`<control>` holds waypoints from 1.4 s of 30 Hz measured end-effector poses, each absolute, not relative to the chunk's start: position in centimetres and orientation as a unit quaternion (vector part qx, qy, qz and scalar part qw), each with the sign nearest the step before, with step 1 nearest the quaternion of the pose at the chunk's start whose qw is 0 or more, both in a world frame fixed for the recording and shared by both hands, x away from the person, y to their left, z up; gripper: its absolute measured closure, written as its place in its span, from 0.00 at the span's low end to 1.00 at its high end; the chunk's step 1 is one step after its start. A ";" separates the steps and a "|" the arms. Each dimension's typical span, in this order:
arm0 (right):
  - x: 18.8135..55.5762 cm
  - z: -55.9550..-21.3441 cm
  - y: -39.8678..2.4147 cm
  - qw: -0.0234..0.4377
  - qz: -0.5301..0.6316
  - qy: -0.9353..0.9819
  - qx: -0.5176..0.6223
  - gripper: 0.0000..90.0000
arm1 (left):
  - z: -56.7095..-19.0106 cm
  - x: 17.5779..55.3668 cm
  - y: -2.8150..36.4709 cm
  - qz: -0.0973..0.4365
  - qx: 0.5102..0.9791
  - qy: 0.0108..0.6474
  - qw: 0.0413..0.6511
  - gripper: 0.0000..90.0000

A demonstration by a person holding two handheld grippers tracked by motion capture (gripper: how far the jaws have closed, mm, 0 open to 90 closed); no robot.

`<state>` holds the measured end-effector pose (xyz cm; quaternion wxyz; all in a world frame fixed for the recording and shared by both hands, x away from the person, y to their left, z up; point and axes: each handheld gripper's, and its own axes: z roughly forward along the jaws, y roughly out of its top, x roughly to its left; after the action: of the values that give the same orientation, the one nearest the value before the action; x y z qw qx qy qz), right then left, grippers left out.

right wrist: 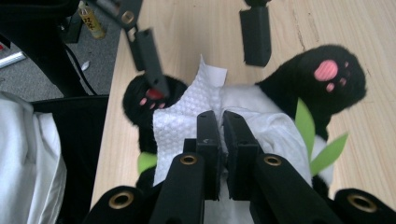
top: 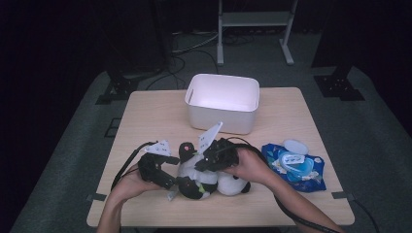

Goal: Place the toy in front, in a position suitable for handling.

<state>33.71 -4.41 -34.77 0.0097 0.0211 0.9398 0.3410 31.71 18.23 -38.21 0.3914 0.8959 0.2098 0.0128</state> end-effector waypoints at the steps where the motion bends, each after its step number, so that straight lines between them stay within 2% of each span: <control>1: 33.9 -34.7 -4.2 0.009 0.339 0.940 0.022 0.94 | -38.2 31.7 18.2 0.013 0.896 0.209 0.391 0.21; 20: 37.9 -34.6 -3.4 0.012 0.319 0.946 0.055 0.94 | -38.6 31.7 18.1 0.002 0.897 0.205 0.391 0.21; 36: 36.6 -35.0 -5.1 -0.007 0.318 0.947 0.055 0.94 | -39.0 31.5 17.8 -0.009 0.903 0.194 0.383 0.19; 42: 35.9 -34.9 -3.9 -0.006 0.309 0.950 0.038 0.94 | -38.9 31.4 17.8 -0.006 0.904 0.193 0.381 0.19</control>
<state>35.88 -3.90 -34.90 -0.0059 0.0377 0.9503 0.3089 31.42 17.79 -38.94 0.3809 0.9042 0.1930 -0.0058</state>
